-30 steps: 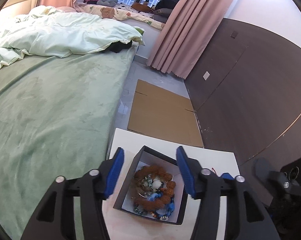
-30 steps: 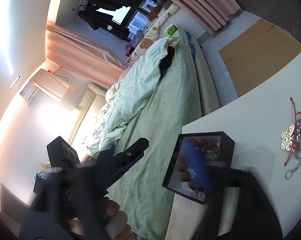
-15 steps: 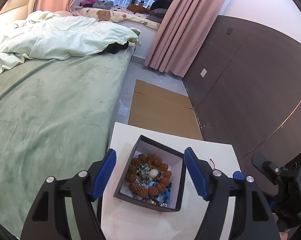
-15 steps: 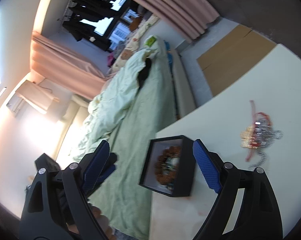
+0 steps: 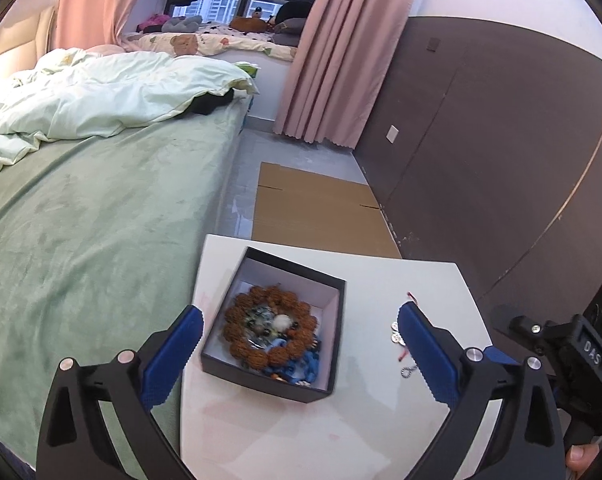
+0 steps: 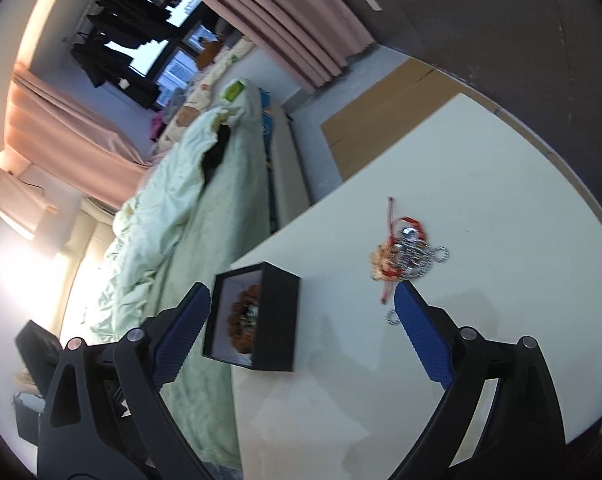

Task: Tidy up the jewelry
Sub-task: 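Move the left tool to the silver chain with red cord and close on it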

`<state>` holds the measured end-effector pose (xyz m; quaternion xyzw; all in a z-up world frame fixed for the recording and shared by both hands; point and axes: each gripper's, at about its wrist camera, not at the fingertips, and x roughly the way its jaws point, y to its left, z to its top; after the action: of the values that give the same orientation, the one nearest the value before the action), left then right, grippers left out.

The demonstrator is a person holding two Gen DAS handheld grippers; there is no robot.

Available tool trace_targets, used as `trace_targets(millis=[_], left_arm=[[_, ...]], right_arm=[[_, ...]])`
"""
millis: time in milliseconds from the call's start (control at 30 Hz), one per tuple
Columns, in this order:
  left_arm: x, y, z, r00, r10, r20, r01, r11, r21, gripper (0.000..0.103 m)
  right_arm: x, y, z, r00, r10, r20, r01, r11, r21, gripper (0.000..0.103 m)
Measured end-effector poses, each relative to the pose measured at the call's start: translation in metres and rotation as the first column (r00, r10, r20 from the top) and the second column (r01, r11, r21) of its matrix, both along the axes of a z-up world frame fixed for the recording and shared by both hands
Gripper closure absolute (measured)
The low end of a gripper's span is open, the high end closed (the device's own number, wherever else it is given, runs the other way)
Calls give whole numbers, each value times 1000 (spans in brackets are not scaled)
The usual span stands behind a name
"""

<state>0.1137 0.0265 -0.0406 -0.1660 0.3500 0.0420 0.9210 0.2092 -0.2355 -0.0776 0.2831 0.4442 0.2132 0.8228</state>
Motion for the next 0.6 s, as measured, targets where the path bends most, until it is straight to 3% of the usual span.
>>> trace_targets(millis=[367,600], left_arm=[[10,-49,-10,996,-92,-14,93,995,49,8],[22,-76,-18,986,-168,-21,169,984,59,8]], right_arm=[[-9,-26,7,999,31,13,-29,995,-96,10],[2,-53,-6,998,6,-62,-13,993,-121,10]])
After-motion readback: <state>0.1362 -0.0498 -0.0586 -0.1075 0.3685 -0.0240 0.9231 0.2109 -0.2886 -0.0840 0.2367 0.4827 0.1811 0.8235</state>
